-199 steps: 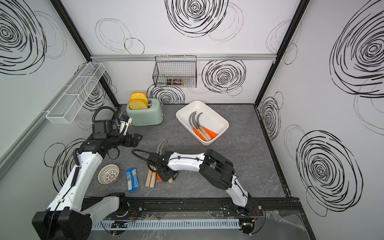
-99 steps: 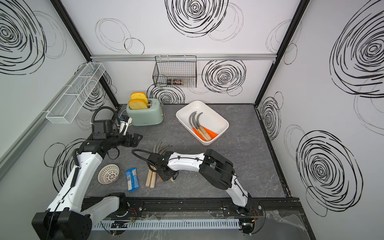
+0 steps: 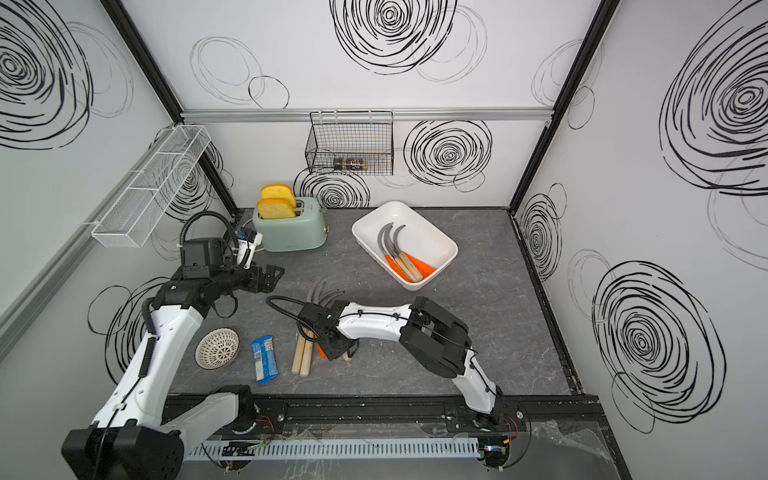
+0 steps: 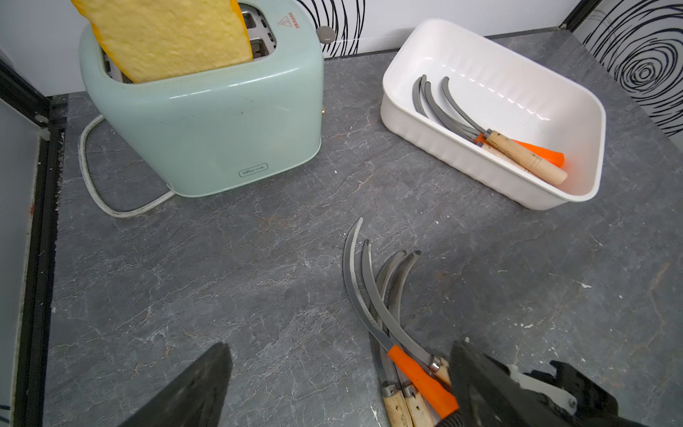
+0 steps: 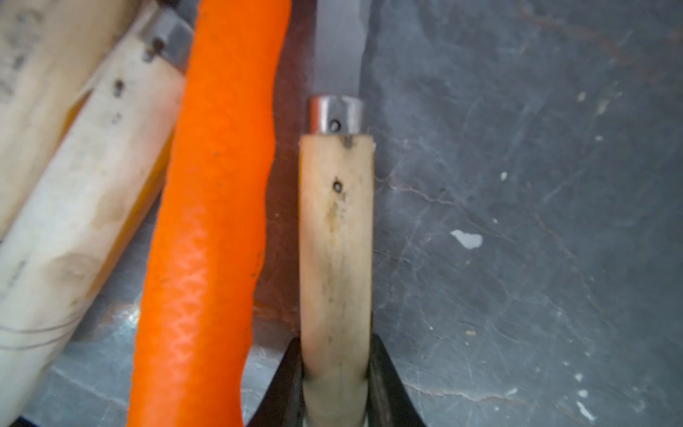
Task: Put small sickles into storage boxes
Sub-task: Pick up the sickle at the center of the board.
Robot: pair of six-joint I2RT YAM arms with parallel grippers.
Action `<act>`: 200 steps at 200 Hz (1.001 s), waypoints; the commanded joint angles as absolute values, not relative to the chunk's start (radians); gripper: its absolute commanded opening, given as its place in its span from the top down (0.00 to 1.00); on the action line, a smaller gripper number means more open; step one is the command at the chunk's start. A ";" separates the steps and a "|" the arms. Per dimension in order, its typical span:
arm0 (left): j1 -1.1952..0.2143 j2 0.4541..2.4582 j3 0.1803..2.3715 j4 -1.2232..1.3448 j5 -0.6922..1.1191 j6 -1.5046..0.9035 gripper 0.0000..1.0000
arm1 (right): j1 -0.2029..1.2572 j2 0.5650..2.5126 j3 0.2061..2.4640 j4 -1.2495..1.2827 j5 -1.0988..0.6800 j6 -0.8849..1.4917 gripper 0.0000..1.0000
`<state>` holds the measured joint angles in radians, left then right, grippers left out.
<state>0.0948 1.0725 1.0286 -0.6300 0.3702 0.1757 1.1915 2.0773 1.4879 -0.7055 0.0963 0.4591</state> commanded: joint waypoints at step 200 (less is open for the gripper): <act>0.109 1.063 1.080 -0.611 0.396 0.173 0.04 | 1.112 1.858 1.414 -0.725 0.120 0.381 1.00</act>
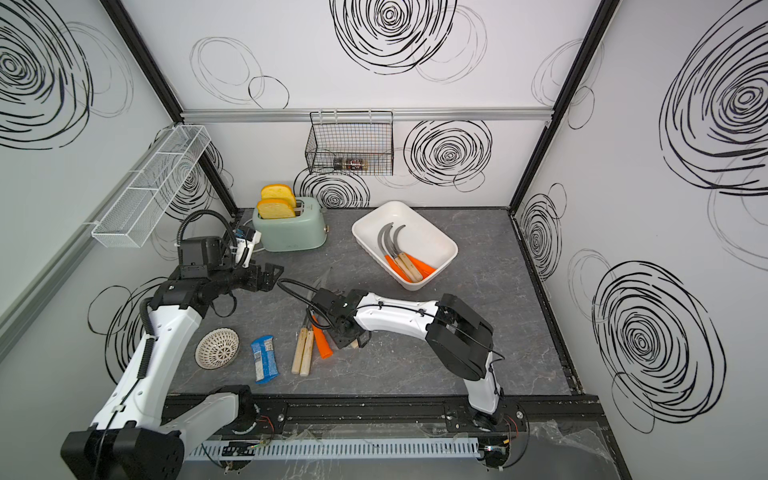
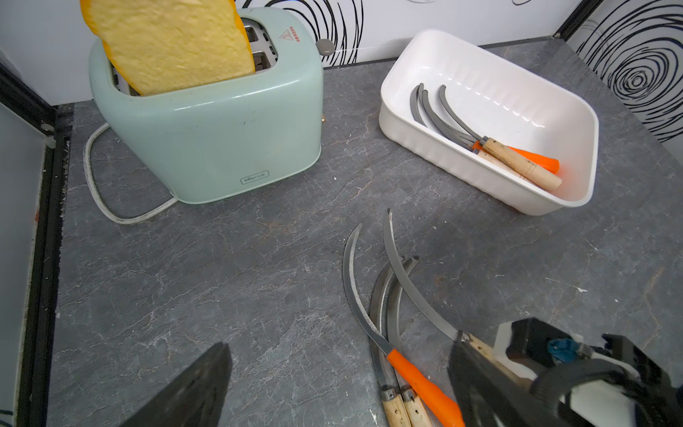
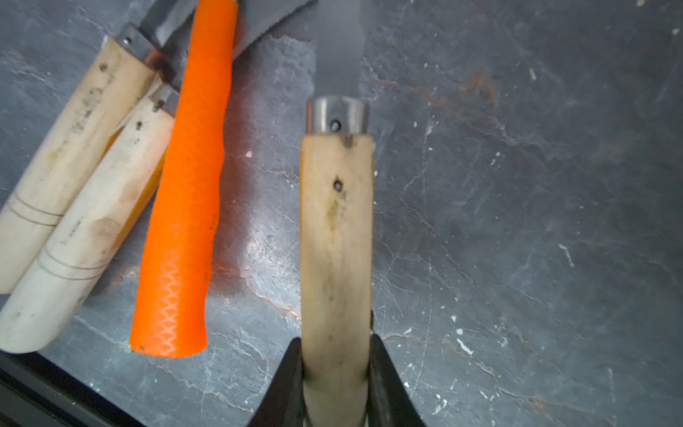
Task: Put small sickles into storage boxes
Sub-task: Pick up the sickle at the center of the board, then place the sickle in the storage box.
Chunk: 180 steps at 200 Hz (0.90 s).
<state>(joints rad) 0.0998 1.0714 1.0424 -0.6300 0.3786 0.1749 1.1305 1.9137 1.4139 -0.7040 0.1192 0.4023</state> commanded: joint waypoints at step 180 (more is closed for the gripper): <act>0.109 1.083 1.102 -0.602 0.428 0.196 0.04 | 0.670 1.719 1.546 -0.837 0.017 0.187 1.00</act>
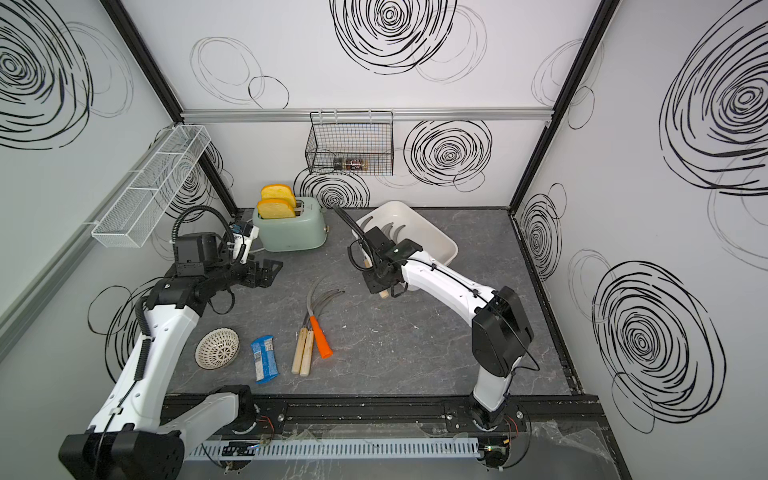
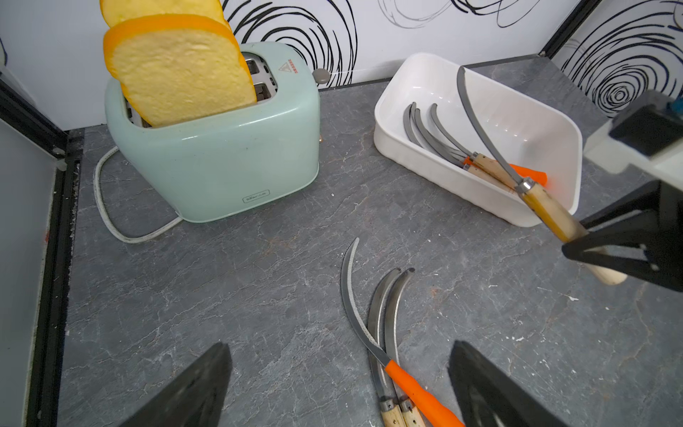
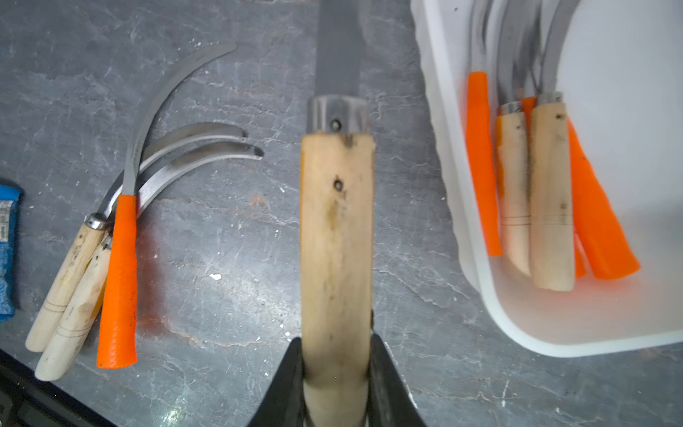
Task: Put small sickles into storage boxes
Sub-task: Place the sickle in the storage box.
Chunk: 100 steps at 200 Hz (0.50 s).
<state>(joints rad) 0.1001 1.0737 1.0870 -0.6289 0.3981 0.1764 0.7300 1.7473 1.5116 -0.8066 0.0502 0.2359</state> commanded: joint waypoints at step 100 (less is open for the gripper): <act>0.103 1.099 1.094 -0.615 0.439 0.231 0.04 | 0.499 1.775 1.585 -0.823 -0.026 0.110 1.00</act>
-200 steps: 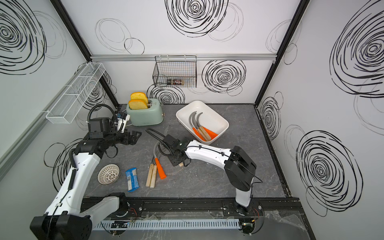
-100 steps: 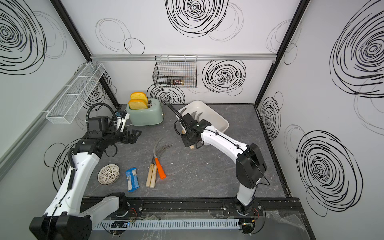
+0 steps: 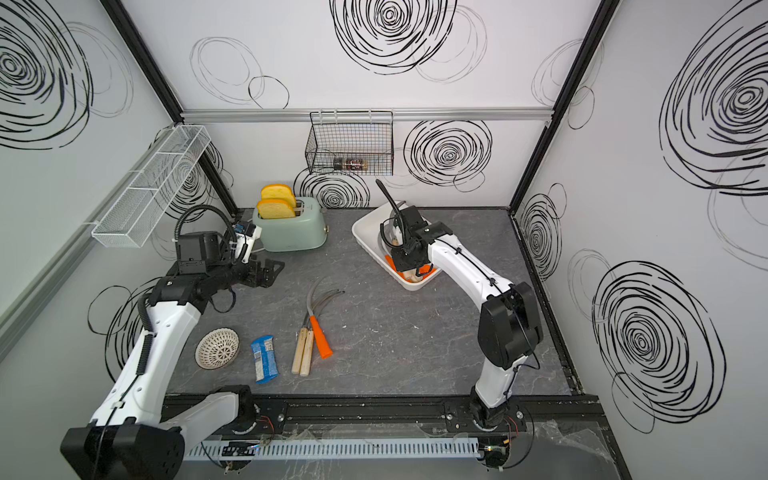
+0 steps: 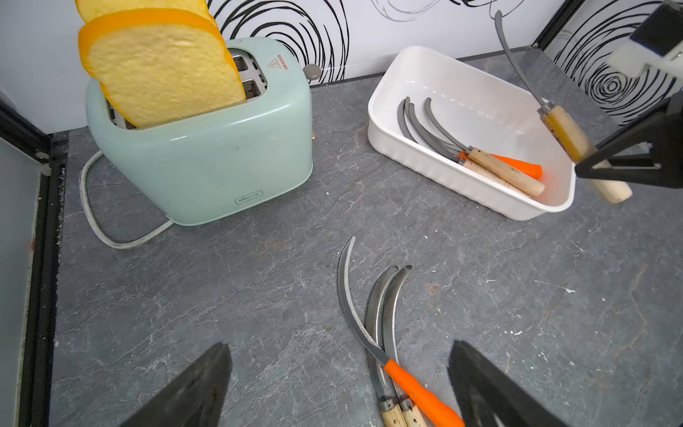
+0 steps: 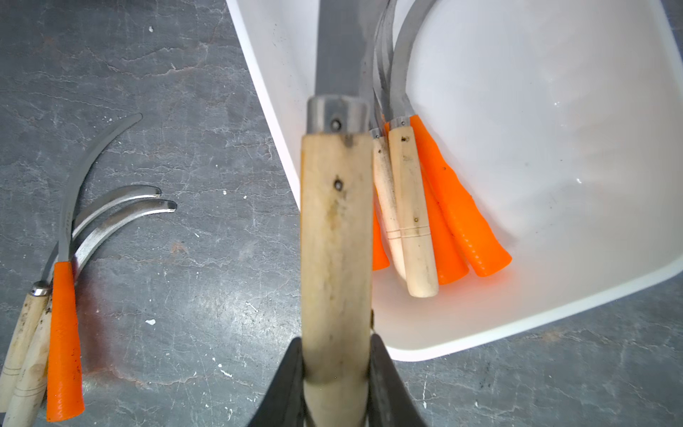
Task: Put small sickles into storage boxes
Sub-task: Place the sickle in the storage box.
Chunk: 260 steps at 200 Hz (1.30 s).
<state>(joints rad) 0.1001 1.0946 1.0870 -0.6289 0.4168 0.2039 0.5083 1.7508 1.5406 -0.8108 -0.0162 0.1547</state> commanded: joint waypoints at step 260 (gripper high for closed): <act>0.060 1.126 1.103 -0.591 0.420 0.213 0.04 | 0.458 2.049 1.707 -0.835 0.117 0.046 1.00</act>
